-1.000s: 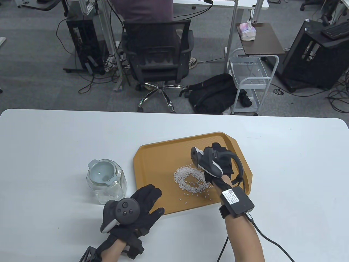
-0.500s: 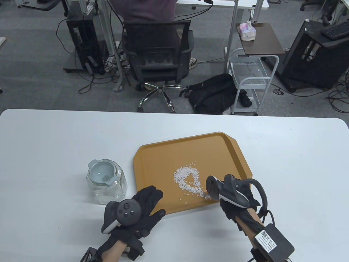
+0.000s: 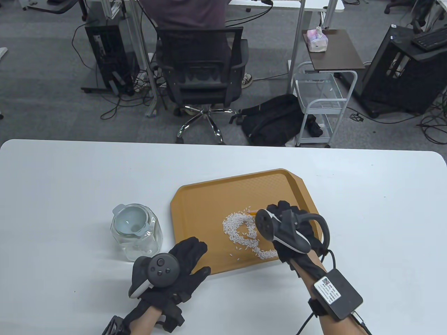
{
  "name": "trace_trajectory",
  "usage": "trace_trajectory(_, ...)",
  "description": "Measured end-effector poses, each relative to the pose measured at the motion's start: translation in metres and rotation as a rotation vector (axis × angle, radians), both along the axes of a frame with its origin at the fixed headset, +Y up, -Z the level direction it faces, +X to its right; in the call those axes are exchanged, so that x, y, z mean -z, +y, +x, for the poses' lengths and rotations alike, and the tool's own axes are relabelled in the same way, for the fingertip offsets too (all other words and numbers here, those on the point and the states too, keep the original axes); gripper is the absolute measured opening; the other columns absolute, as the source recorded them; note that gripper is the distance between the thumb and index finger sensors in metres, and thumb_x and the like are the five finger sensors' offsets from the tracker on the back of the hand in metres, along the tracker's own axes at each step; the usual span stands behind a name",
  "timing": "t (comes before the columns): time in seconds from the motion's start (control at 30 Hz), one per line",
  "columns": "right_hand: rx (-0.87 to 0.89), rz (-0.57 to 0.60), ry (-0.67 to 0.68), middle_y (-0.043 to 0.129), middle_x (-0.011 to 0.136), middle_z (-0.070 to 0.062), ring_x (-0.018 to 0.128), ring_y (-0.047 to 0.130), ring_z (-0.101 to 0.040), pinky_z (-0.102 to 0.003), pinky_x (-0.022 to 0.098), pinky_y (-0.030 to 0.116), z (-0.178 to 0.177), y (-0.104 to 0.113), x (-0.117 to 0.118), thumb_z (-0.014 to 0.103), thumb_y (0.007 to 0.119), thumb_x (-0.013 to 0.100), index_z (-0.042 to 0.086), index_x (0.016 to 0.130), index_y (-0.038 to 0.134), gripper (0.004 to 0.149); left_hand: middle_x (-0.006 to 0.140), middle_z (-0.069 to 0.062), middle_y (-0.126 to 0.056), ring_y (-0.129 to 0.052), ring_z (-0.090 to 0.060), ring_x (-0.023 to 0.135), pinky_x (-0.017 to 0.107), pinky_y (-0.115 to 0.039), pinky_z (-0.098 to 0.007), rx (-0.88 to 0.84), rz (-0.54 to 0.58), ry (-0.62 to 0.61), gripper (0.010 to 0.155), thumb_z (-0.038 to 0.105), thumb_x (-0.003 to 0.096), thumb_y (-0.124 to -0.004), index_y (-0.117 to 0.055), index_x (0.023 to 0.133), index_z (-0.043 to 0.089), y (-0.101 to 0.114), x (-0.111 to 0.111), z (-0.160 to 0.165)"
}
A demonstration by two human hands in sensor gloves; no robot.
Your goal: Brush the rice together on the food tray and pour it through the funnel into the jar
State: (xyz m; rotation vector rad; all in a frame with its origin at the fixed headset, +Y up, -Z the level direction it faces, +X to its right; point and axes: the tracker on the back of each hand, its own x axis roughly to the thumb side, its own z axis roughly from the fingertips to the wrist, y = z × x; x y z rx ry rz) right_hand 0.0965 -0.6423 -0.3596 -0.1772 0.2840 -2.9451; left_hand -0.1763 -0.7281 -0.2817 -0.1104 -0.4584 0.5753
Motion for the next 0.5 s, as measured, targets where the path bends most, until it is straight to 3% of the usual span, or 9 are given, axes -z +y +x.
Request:
trace_trajectory(0.1,-0.055,0.065,0.016,0.080,0.093,-0.015,0.059,0.093,-0.023,-0.051,0.054,0.079,-0.019,-0.020,0.029,0.023,0.083,0.047,0.018,0.093,0.082,0.046,0.121,-0.011,-0.040,-0.041,-0.038,0.110,0.076,-0.040,-0.065,-0.006,-0.002,0.005,0.072,0.059,0.0497,-0.066,-0.048,0.110,0.024,0.000,0.000,-0.002)
trace_trajectory(0.27,-0.098,0.059,-0.014,0.078,0.094,-0.015,0.059,0.092,-0.022,-0.051,0.054,0.079,-0.031,-0.045,0.057,0.023,0.081,0.047,0.018,0.094,0.080,0.047,0.121,-0.011,-0.040,-0.041,-0.039,0.110,0.076,-0.040,-0.065,-0.010,-0.001,0.017,0.072,0.059,0.0498,-0.066,-0.048,0.110,0.025,0.001,0.001,-0.006)
trace_trajectory(0.4,-0.087,0.017,-0.042,0.079,0.093,-0.014,0.058,0.092,-0.022,-0.050,0.054,0.079,-0.026,-0.053,0.065,0.023,0.081,0.046,0.019,0.093,0.081,0.047,0.121,-0.011,-0.040,-0.040,-0.038,0.111,0.077,-0.040,-0.065,-0.009,-0.006,0.022,0.072,0.059,0.0502,-0.066,-0.047,0.110,0.024,0.001,0.003,-0.008)
trace_trajectory(0.5,-0.113,-0.019,-0.024,0.079,0.093,-0.014,0.058,0.093,-0.022,-0.050,0.053,0.079,-0.021,-0.055,0.057,0.023,0.081,0.046,0.020,0.093,0.081,0.047,0.121,-0.011,-0.040,-0.041,-0.038,0.110,0.076,-0.040,-0.065,-0.010,-0.008,0.023,0.072,0.059,0.0499,-0.066,-0.047,0.110,0.025,0.001,0.003,-0.008)
